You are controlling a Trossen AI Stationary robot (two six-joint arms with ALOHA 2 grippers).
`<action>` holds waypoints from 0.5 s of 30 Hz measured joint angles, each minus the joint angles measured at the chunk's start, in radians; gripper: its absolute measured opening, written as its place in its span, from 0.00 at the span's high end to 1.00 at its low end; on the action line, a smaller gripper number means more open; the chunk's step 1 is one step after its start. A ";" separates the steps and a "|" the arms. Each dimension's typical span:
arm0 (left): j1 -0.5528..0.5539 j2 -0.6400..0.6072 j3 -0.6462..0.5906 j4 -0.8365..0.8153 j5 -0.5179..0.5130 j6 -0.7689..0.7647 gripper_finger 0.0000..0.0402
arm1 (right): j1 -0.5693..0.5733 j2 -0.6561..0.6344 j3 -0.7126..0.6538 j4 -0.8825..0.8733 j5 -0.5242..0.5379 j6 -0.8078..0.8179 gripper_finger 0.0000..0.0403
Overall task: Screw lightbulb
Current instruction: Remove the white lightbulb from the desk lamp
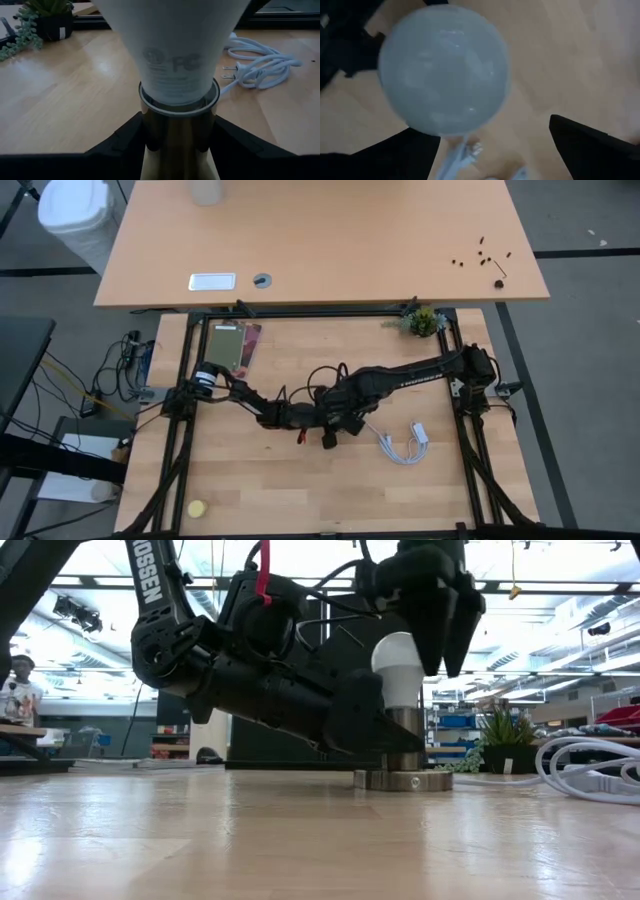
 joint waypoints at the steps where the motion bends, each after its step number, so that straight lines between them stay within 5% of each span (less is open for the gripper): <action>1: 0.000 0.000 0.000 0.000 0.002 0.000 0.53 | 0.001 0.000 0.000 -0.013 0.011 -0.021 0.07; 6: 0.000 0.000 0.000 0.000 0.006 0.000 0.53 | 0.001 0.000 0.000 -0.146 0.082 -0.012 0.07; 11: 0.000 0.000 0.000 0.000 0.005 0.000 0.53 | 0.043 -0.003 0.005 0.009 0.007 -0.106 0.07; 15: 0.000 0.000 0.001 -0.003 0.005 0.001 0.53 | 0.101 -0.003 0.005 0.045 0.093 -0.096 0.07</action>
